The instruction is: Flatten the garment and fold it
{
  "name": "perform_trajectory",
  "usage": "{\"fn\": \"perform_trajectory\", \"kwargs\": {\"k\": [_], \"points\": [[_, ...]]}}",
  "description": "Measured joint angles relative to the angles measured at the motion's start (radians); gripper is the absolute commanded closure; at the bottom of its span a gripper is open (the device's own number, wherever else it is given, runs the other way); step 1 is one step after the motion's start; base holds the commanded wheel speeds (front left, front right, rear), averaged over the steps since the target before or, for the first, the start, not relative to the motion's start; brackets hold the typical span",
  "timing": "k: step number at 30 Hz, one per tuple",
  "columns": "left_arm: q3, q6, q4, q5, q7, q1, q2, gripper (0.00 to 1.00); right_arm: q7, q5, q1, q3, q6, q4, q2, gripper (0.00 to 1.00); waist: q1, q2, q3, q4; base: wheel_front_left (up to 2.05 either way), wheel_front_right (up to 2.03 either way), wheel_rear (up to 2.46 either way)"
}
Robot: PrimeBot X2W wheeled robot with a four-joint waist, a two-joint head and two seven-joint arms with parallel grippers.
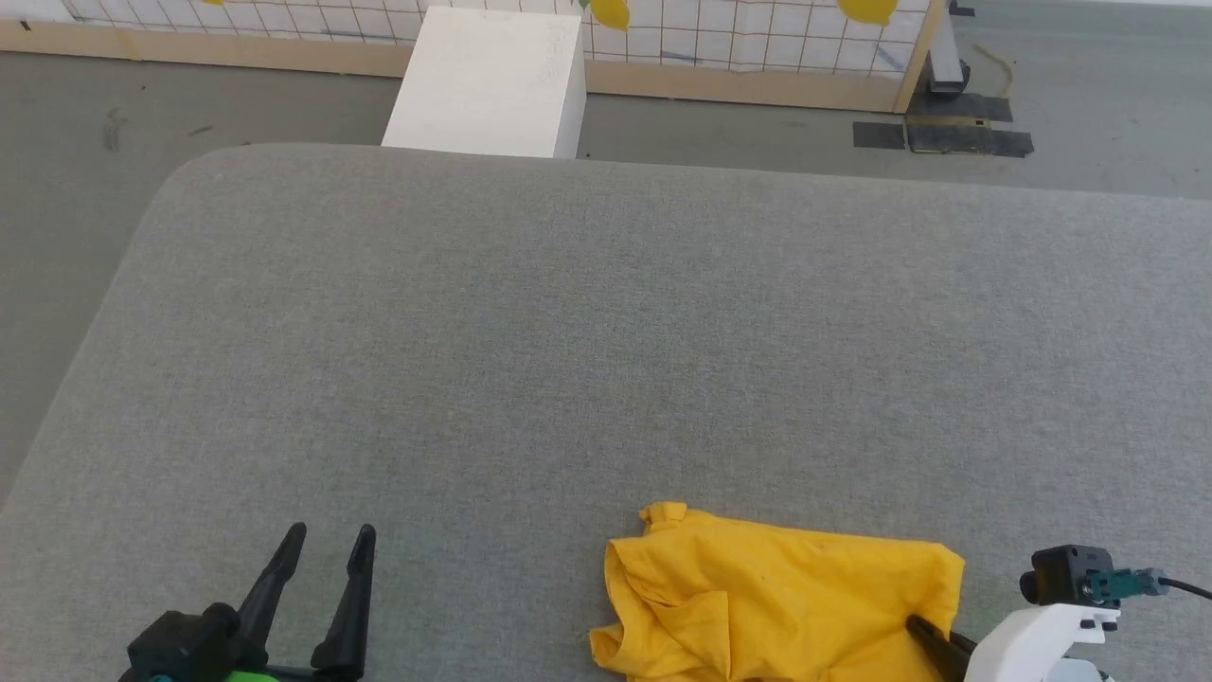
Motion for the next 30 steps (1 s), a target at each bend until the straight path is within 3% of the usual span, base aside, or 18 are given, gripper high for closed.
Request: {"fn": "perform_trajectory", "kwargs": {"k": [10,18,30], "points": [[-0.015,0.005,-0.003,0.0,-0.001,-0.001,-0.007,0.0,0.011,-0.051,-0.002,0.044,-0.001,-0.063,0.002,1.0,0.0,0.0,-0.021,-0.029,0.0,0.0,0.0],[-0.019,0.009,-0.01,0.0,-0.002,-0.017,-0.004,0.0,0.032,-0.108,-0.132,0.168,-0.001,-0.044,-0.01,1.0,0.0,0.0,-0.016,-0.077,0.0,0.0,0.0],[-0.036,0.009,-0.052,0.011,0.001,-0.046,0.021,0.0,0.067,-0.122,-0.363,0.252,-0.001,0.042,-0.137,1.0,0.0,0.0,-0.004,-0.178,0.0,0.0,0.0]]}}
